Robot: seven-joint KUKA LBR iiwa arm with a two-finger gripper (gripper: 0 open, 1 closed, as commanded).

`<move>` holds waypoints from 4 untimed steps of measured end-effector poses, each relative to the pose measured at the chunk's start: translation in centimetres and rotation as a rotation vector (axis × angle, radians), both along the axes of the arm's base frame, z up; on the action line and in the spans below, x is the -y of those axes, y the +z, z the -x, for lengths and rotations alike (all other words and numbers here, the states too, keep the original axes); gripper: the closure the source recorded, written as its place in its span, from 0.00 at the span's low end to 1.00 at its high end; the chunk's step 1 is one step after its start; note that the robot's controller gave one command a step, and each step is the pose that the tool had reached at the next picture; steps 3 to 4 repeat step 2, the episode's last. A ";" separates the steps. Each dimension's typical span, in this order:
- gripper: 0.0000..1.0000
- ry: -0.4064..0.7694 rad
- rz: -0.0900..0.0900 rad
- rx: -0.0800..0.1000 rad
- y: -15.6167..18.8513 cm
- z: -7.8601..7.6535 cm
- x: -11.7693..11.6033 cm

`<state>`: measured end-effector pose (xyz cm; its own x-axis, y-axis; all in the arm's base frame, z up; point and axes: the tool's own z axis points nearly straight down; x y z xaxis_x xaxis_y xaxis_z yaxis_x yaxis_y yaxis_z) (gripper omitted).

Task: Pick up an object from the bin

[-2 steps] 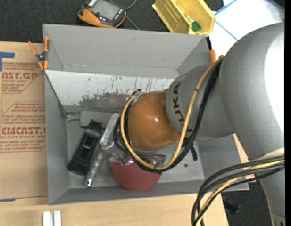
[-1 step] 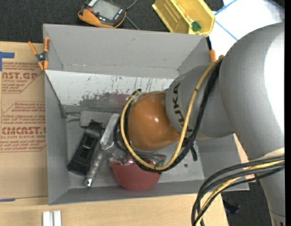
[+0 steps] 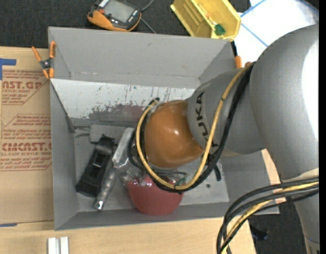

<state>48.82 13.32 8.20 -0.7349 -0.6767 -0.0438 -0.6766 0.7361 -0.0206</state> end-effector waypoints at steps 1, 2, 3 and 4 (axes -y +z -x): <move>1.00 0.000 0.000 -0.005 2.2 0.2 0.0; 1.00 0.000 -0.001 -0.004 5.2 0.2 -0.1; 1.00 0.000 -0.001 -0.004 5.2 0.2 -0.1; 1.00 0.000 -0.001 -0.004 5.2 0.2 -0.1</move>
Offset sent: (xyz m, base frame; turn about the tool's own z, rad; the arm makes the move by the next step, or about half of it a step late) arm -0.0014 0.0002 0.0729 0.0004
